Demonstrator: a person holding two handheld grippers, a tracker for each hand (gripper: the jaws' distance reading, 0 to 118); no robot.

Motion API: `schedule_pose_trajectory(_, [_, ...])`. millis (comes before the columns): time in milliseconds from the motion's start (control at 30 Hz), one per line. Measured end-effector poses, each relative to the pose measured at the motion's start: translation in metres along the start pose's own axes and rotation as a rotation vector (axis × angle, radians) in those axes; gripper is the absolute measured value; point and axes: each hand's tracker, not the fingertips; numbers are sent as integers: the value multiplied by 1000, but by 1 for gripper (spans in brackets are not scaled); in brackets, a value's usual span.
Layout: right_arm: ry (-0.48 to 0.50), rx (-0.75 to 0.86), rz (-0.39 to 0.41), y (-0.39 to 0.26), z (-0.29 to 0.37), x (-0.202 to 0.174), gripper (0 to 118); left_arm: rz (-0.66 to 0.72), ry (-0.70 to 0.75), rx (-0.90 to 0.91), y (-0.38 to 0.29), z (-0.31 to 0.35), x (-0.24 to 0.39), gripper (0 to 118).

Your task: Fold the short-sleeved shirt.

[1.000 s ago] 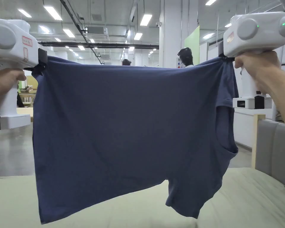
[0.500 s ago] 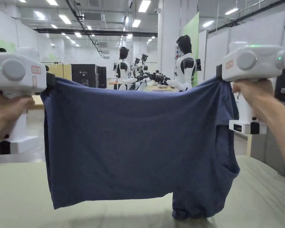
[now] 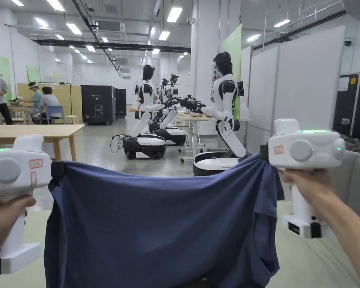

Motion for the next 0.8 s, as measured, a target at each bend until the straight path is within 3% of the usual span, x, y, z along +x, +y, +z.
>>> schedule_pose_trajectory(67, [51,56,27,-21,39,3,2,-24,-22,15,-19,31,0,5])
schedule_pose_trajectory(267, [117,-3,183,-118,153,4,2,-51,-125,-37,-118,144,-7,5])
schedule_pose_trajectory(333, [186,-28,206,-158,190,5,2,-22,-143,-80,-160,181,-13,5])
schedule_pose_trajectory(467, [248,-201,179,-244,246,7,2,18,-147,-217,-250,235,-27,5])
schedule_pose_trajectory(633, [308,-479,268,-336,283,1,2,63,-166,-443,-341,266,-49,5])
schedule_pose_trajectory(800, [308,-642,289,-383,281,4,2,21,-161,-501,-376,266,-55,5])
